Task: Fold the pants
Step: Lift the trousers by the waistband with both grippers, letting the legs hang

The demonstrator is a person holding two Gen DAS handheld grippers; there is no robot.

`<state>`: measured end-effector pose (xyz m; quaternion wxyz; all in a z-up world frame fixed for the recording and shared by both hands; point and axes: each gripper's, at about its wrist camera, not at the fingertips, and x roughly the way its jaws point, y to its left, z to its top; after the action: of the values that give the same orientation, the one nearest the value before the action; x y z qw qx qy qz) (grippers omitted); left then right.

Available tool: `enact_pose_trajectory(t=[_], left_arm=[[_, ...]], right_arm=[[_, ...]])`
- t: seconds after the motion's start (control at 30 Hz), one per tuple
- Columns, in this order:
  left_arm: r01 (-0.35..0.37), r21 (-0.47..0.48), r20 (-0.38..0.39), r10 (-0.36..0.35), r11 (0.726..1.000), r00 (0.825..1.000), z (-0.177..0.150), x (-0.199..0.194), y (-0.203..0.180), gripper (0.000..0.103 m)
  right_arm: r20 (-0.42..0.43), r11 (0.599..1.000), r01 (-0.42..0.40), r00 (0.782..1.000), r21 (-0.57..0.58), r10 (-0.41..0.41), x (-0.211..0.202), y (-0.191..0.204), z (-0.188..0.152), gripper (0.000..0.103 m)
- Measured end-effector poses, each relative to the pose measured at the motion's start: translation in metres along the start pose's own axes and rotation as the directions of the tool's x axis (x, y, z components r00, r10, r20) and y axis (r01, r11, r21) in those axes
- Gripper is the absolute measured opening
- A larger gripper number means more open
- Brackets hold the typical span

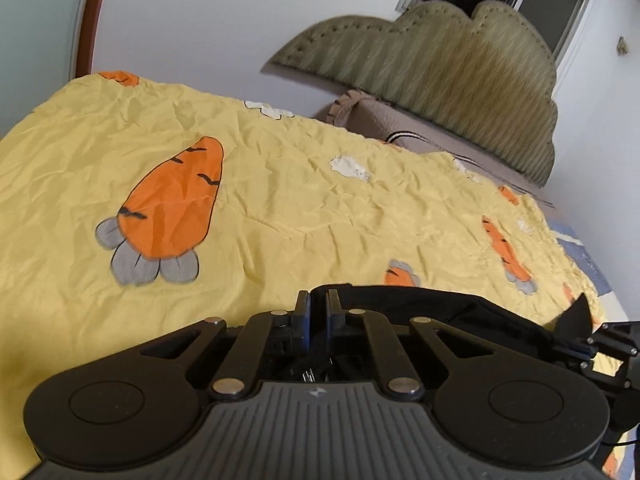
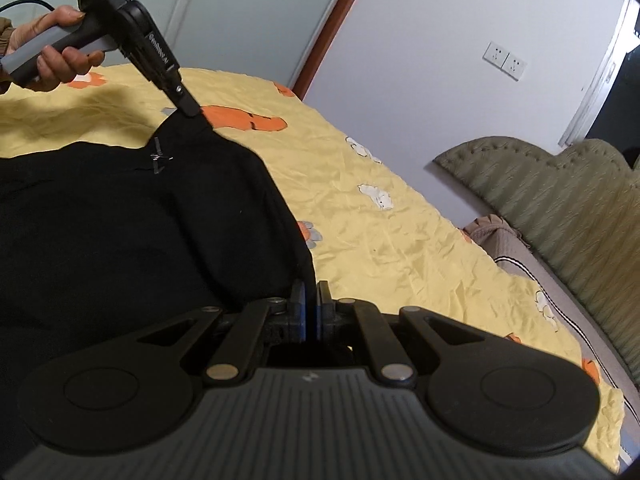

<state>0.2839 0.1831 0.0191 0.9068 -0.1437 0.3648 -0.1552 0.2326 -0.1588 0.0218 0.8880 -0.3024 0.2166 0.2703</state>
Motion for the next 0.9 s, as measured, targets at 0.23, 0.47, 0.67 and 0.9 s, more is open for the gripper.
enact_pose_trajectory(t=[0.23, 0.47, 0.67, 0.9], left_arm=[[-0.005, 0.0, 0.017, 0.005, 1.0, 1.0, -0.05, -0.047, -0.011, 0.006], [-0.007, -0.081, 0.01, 0.008, 0.997, 1.0, -0.104, -0.071, -0.007, 0.007], [0.102, -0.257, 0.04, -0.094, 0.961, 0.995, -0.136, -0.088, 0.008, 0.007], [0.235, -0.431, 0.101, -0.212, 0.871, 0.972, -0.152, -0.102, 0.013, 0.008]], right_arm=[[0.048, 0.999, 0.002, 0.999, 0.05, -0.005, -0.037, 0.027, -0.018, 0.006], [0.064, 0.997, 0.036, 0.997, 0.061, -0.04, -0.068, 0.069, -0.041, 0.006], [0.052, 0.994, 0.105, 0.993, 0.045, -0.107, -0.081, 0.1, -0.059, 0.006], [0.03, 0.972, 0.231, 0.973, -0.033, -0.23, -0.072, 0.124, -0.066, 0.006]])
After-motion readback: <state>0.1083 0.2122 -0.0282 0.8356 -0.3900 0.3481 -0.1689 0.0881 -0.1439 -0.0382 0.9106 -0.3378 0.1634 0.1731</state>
